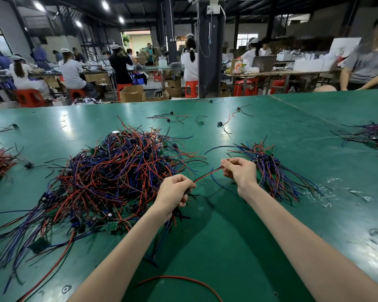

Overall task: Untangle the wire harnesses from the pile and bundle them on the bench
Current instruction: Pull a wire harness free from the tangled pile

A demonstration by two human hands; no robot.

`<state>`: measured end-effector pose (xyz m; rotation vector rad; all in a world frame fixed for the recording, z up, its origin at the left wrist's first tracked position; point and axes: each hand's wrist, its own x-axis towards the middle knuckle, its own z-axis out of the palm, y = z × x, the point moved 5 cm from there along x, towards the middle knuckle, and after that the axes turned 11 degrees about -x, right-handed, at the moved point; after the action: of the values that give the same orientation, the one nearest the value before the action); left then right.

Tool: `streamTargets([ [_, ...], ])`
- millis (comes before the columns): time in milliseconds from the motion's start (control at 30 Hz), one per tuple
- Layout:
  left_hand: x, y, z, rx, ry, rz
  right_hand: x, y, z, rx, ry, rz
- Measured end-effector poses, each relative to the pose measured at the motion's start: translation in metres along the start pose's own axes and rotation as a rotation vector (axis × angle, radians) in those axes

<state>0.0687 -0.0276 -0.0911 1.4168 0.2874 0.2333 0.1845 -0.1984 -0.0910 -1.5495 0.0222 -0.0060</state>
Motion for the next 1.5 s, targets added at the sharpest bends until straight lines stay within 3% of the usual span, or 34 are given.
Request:
streamTargets([
  [267, 0.0, -0.001, 0.002, 0.028, -0.031, 0.001, -0.002, -0.011, -0.001, -0.296, 0.028, -0.191],
  [567, -0.002, 0.0, 0.005, 0.035, -0.062, 0.005, 0.001, -0.002, 0.003, 0.275, -0.064, 0.206],
  [767, -0.002, 0.001, 0.006, 0.013, -0.078, -0.003, 0.003, -0.001, 0.003, 0.344, -0.081, 0.229],
  [900, -0.003, 0.001, 0.009, 0.006, -0.086, -0.008, 0.007, -0.005, -0.001, -0.015, -0.007, -0.02],
  [1033, -0.005, 0.0, 0.014, 0.005, -0.111, -0.014, -0.004, -0.026, 0.0, -0.599, 0.119, -0.565],
  [1100, -0.006, 0.0, 0.015, 0.016, -0.125, -0.018, -0.013, -0.034, 0.002, -0.714, 0.182, -0.785],
  [1200, -0.007, 0.002, 0.015, 0.018, -0.135, -0.02, -0.021, -0.04, 0.003, -0.763, 0.25, -0.942],
  [1300, -0.008, 0.003, 0.014, 0.006, -0.141, -0.024, -0.016, -0.038, 0.001, -0.694, 0.24, -0.822],
  [1400, -0.009, 0.003, 0.014, 0.011, -0.146, -0.027, 0.0, -0.027, -0.005, -0.479, 0.159, -0.44],
  [1500, -0.009, 0.002, 0.015, 0.02, -0.159, -0.029, 0.009, -0.014, -0.007, -0.103, 0.053, -0.059],
])
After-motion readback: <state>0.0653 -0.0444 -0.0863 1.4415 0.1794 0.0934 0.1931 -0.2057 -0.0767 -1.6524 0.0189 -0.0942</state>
